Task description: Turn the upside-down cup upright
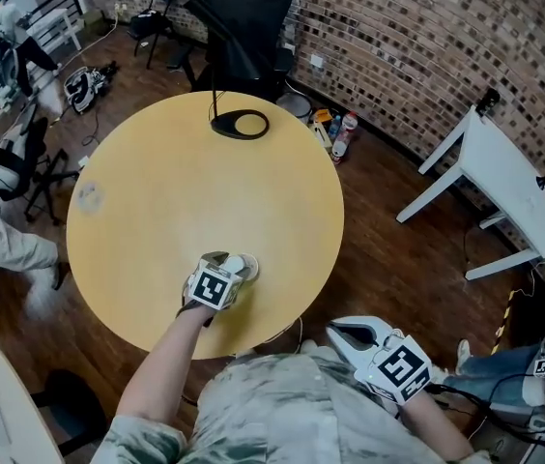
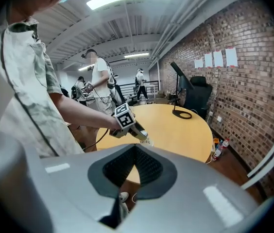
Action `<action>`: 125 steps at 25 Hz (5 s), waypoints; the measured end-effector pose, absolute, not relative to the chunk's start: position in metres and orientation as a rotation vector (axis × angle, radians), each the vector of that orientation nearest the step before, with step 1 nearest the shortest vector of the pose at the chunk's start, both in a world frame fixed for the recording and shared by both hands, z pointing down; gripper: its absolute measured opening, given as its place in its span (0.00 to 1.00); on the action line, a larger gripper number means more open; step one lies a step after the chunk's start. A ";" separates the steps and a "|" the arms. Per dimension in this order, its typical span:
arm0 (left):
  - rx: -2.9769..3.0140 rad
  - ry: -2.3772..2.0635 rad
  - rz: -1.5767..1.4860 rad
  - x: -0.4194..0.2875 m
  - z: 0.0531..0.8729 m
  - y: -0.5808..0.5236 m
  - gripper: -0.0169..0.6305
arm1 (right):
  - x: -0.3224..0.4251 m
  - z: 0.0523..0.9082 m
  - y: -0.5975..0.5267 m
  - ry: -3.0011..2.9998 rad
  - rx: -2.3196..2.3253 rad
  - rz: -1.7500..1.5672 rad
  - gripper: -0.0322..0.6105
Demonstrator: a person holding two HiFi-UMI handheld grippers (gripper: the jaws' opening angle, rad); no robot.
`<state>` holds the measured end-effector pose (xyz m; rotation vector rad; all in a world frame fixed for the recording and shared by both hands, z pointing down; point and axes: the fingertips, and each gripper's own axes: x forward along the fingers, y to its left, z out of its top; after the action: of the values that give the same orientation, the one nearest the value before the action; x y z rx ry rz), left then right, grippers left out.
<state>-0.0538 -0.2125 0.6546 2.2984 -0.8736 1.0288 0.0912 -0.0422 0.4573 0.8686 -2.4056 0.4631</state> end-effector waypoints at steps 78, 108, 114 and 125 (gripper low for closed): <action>2.265 -0.698 1.379 -0.063 0.703 -0.198 0.47 | 0.104 0.470 -0.028 -2.360 0.836 0.523 0.05; 2.553 -1.201 0.386 -0.098 0.665 -0.201 0.50 | 0.068 0.474 -0.023 -2.240 0.688 0.455 0.05; 2.545 -1.187 0.377 -0.106 0.673 -0.191 0.55 | 0.052 0.473 -0.021 -2.218 0.652 0.438 0.05; 2.603 -1.062 0.469 -0.113 0.671 -0.171 0.58 | 0.014 0.474 -0.009 -2.227 0.665 0.443 0.05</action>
<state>-0.1126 -0.1714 0.6711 2.6034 -1.0620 0.4688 0.0143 -0.0092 0.4736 0.6650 -2.2273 0.4434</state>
